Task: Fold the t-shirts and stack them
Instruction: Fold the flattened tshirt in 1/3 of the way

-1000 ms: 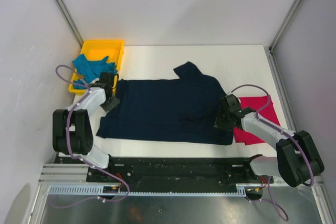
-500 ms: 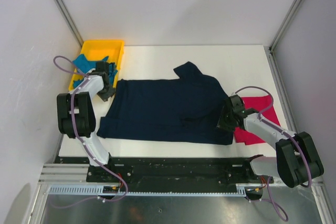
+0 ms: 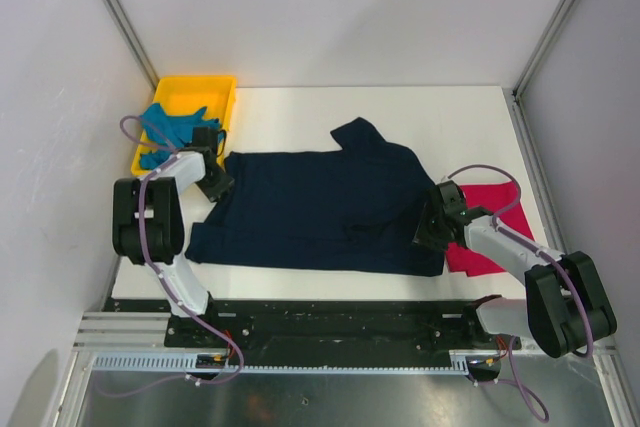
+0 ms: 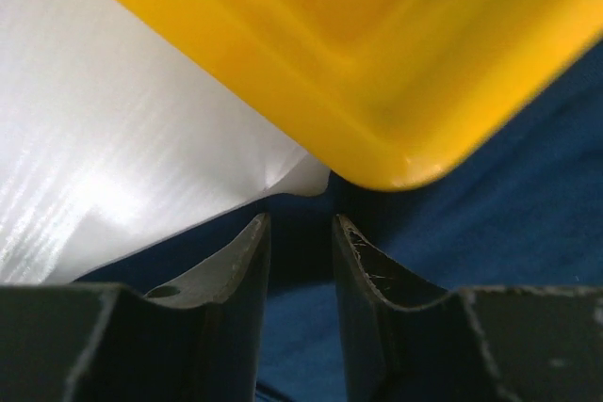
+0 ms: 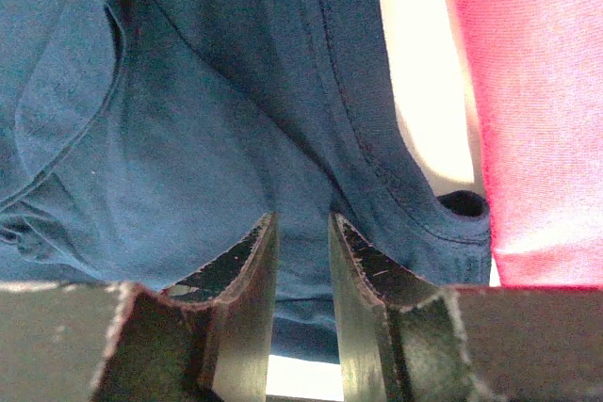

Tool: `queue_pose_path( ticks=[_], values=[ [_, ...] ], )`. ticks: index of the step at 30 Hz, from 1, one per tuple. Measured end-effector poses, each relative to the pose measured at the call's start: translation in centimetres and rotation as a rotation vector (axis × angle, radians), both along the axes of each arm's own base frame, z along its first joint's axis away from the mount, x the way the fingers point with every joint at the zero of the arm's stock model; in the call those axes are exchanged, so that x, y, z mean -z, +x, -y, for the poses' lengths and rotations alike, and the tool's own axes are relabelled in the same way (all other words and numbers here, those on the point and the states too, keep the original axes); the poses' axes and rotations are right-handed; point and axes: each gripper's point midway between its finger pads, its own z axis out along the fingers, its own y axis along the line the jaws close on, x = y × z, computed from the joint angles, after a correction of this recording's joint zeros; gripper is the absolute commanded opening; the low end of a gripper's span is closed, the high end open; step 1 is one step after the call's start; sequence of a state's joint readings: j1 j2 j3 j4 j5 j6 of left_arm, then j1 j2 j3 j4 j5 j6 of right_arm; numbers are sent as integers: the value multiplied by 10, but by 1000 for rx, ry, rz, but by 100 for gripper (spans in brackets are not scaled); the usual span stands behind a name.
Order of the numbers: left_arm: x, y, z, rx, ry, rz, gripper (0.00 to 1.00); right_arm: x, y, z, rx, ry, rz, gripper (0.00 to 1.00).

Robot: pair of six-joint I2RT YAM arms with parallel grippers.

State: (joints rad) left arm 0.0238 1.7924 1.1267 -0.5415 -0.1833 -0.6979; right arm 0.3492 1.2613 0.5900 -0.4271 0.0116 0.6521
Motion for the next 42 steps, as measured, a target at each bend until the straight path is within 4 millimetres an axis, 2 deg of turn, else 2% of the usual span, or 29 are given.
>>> queue_pose_path(
  ticks=[6,9,14,18,23,32,36,42],
  values=[
    [-16,2,24,92,0,48,40,0,0,0,-1,2,1,32],
    [-23,4,29,127,10,68,43,0,0,0,0,2,2,32],
    [-25,8,23,144,38,74,44,0,0,-1,-1,2,3,32],
    [-29,26,18,147,47,98,44,0,1,-1,-1,3,3,32],
    [-24,45,13,154,57,103,41,0,1,-1,-1,3,3,32],
    [-2,56,11,160,52,52,27,1,1,-1,-2,2,1,32],
    [-7,62,9,172,72,56,26,1,0,-1,-1,1,-1,32],
    [-24,82,-10,156,131,117,30,1,1,-1,-2,2,-1,32]
  ],
)
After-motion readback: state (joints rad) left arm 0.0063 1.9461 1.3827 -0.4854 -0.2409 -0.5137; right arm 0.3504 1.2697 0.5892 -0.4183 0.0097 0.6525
